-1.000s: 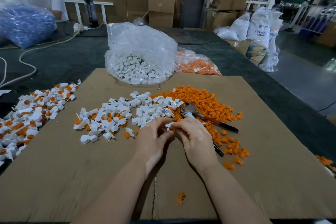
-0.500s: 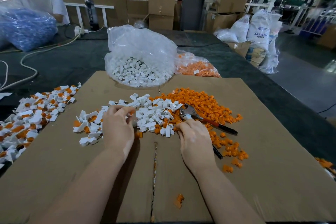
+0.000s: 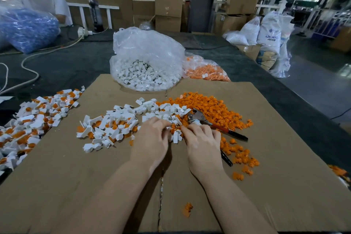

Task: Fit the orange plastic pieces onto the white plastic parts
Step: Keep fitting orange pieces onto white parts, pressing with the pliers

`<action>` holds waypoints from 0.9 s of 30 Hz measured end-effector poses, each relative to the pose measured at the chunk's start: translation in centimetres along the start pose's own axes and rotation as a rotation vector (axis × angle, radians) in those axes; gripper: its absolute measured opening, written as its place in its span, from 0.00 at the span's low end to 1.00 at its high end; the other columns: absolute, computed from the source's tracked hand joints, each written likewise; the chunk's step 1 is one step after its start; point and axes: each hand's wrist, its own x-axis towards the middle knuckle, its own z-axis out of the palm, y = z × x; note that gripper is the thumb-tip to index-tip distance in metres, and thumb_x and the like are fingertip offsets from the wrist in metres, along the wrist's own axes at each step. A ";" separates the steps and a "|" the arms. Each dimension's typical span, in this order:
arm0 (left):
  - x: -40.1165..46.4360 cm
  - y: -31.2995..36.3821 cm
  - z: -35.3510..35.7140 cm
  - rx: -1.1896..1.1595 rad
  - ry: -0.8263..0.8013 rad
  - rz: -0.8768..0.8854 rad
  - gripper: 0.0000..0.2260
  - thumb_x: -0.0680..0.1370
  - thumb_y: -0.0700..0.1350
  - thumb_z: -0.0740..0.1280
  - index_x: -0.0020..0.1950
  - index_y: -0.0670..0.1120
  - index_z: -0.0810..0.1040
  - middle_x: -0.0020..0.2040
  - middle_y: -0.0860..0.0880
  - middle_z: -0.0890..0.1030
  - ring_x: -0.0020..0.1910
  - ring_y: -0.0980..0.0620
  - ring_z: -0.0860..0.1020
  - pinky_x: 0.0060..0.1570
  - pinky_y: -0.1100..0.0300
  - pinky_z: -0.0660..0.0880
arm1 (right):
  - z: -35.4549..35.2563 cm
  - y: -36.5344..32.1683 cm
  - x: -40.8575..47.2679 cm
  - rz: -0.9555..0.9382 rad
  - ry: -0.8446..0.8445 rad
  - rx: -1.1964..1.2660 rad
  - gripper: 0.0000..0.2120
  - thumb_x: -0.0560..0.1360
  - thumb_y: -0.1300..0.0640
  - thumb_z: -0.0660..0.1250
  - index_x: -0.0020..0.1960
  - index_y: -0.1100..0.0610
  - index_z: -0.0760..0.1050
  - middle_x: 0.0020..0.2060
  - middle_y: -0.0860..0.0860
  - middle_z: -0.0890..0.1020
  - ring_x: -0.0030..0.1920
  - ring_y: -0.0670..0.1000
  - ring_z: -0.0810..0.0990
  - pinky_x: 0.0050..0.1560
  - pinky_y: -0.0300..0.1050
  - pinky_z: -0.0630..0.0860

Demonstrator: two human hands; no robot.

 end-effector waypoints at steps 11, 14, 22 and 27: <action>-1.2 0.3 1.8 -0.052 -0.107 -0.039 0.08 0.74 0.46 0.70 0.51 0.45 0.80 0.46 0.51 0.73 0.47 0.51 0.74 0.45 0.64 0.68 | -0.3 0.0 0.0 -0.004 0.000 0.072 0.11 0.60 0.68 0.76 0.39 0.57 0.80 0.35 0.51 0.80 0.37 0.54 0.78 0.37 0.47 0.73; -1.3 0.2 1.7 -0.050 -0.107 -0.025 0.07 0.75 0.45 0.68 0.52 0.45 0.79 0.47 0.49 0.75 0.47 0.50 0.74 0.44 0.63 0.67 | -0.1 0.0 -0.1 -0.015 0.004 0.113 0.12 0.61 0.70 0.76 0.41 0.59 0.80 0.36 0.54 0.81 0.38 0.56 0.79 0.37 0.46 0.75; -1.1 0.1 1.4 -0.159 -0.120 -0.058 0.09 0.77 0.39 0.64 0.51 0.48 0.82 0.45 0.53 0.74 0.45 0.54 0.72 0.39 0.72 0.63 | 0.0 0.1 -0.2 0.008 -0.024 0.224 0.13 0.63 0.72 0.74 0.46 0.63 0.80 0.39 0.57 0.80 0.40 0.57 0.80 0.37 0.46 0.78; -1.4 0.2 1.3 -0.201 -0.144 -0.070 0.09 0.72 0.46 0.72 0.51 0.49 0.81 0.44 0.54 0.73 0.45 0.55 0.74 0.39 0.74 0.64 | 0.1 0.3 -0.2 0.043 -0.049 0.344 0.11 0.66 0.73 0.72 0.48 0.66 0.80 0.42 0.59 0.79 0.41 0.58 0.79 0.37 0.51 0.79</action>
